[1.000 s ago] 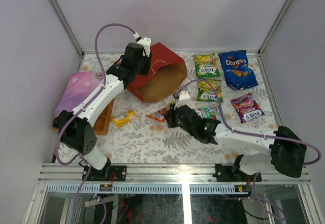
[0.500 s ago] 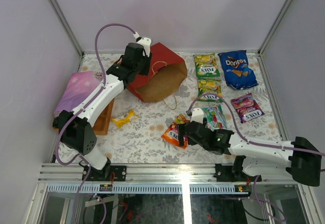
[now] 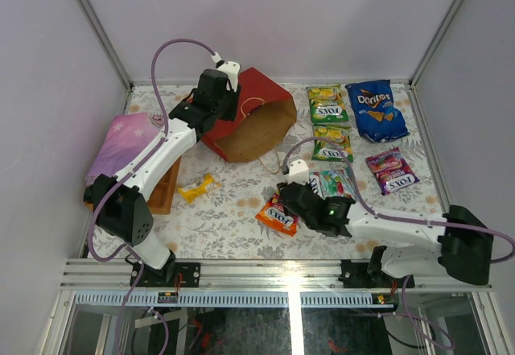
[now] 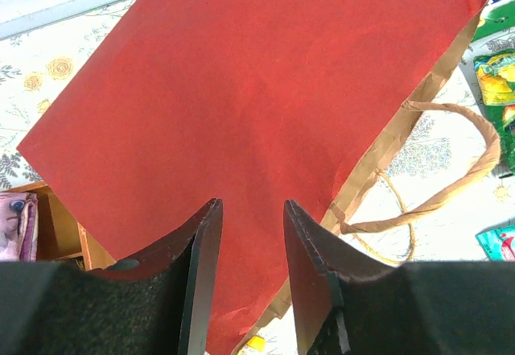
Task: Take the snacks out of the paper bag
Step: Place the snack at the center of the board, then take out the snack from the paper bag.
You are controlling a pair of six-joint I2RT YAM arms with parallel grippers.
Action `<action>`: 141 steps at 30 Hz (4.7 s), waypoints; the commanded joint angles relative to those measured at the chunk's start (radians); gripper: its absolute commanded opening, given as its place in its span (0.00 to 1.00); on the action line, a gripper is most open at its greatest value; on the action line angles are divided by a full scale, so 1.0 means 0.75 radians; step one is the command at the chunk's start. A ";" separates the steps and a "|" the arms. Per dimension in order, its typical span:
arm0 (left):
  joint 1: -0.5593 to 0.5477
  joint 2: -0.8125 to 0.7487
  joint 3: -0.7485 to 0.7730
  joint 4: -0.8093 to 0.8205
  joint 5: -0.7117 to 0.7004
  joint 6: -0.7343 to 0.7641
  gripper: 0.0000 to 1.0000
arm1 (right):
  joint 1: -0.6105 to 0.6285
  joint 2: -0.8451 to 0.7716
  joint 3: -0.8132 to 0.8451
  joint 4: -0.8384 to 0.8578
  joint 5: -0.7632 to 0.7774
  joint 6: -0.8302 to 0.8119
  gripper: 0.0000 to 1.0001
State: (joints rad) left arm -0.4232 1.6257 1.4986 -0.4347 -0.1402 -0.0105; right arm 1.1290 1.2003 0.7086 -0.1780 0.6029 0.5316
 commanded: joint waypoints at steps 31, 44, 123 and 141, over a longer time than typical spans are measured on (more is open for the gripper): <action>0.017 -0.036 -0.022 0.064 -0.041 0.015 0.38 | -0.572 0.482 0.289 0.921 -0.812 0.482 0.92; 0.022 0.000 0.003 0.056 -0.002 0.006 0.40 | -0.617 1.458 0.725 1.583 -0.656 1.246 0.79; -0.113 -0.005 -0.115 0.307 0.346 0.355 0.91 | -0.713 0.970 0.372 1.548 -0.651 1.224 0.00; -0.057 0.230 0.183 0.266 0.255 0.402 0.00 | -0.691 0.508 0.073 1.375 -0.868 0.951 0.00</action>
State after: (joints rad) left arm -0.4877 1.7889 1.5963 -0.2703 0.0193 0.2829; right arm 0.5934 1.7111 0.7658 0.8486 -0.0032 1.3437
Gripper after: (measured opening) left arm 0.007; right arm 0.011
